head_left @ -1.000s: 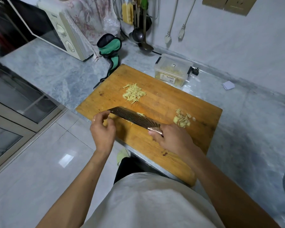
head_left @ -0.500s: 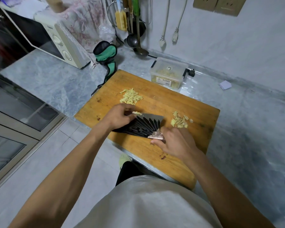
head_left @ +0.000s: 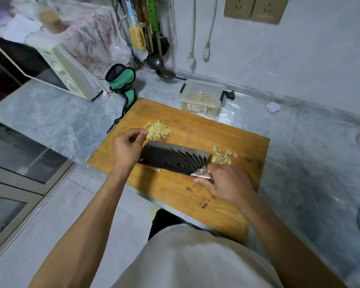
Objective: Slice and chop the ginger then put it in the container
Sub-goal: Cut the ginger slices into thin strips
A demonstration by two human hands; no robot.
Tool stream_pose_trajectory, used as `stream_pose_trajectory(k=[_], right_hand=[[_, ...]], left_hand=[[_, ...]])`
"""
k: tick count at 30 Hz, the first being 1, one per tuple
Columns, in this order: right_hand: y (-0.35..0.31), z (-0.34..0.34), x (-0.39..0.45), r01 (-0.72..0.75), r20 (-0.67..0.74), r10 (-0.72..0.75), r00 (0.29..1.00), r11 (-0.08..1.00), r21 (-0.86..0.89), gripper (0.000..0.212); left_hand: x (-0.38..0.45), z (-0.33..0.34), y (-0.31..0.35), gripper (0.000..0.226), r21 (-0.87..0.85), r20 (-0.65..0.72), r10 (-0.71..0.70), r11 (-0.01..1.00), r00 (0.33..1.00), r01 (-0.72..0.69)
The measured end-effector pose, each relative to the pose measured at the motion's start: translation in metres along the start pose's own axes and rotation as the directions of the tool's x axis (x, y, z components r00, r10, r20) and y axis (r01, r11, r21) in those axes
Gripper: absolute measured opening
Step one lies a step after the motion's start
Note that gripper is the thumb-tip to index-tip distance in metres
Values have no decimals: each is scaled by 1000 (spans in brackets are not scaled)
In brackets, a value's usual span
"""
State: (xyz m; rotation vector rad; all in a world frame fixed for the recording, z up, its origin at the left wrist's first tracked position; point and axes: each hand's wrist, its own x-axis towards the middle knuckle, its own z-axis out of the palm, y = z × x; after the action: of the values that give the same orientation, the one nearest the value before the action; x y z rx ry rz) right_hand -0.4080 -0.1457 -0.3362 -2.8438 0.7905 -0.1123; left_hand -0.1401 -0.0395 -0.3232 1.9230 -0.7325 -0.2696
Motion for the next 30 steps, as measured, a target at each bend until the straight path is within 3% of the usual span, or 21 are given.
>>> stream_pose_trajectory(k=[3, 7, 14, 24, 30], right_hand=[[5, -1, 5, -143, -23, 145, 989, 987, 65, 57], [3, 3, 15, -271, 18, 273, 962, 943, 194, 59], [-10, 5, 17, -360, 79, 358, 930, 852, 379, 52], [-29, 2, 29, -434, 143, 419, 897, 765, 477, 52], [-31, -2, 48, -514, 184, 484, 856, 754, 408, 52]], left_hand=[[-15, -9, -11, 14, 2, -59, -20, 1000, 998, 20], [-36, 4, -40, 9, 209, 166, -95, 976, 982, 59], [-35, 16, -66, 34, 416, 493, -20, 883, 870, -216], [-1, 8, -79, 25, 325, 732, 138, 790, 667, -519], [44, 16, -82, 23, 390, 668, 158, 758, 727, -523]])
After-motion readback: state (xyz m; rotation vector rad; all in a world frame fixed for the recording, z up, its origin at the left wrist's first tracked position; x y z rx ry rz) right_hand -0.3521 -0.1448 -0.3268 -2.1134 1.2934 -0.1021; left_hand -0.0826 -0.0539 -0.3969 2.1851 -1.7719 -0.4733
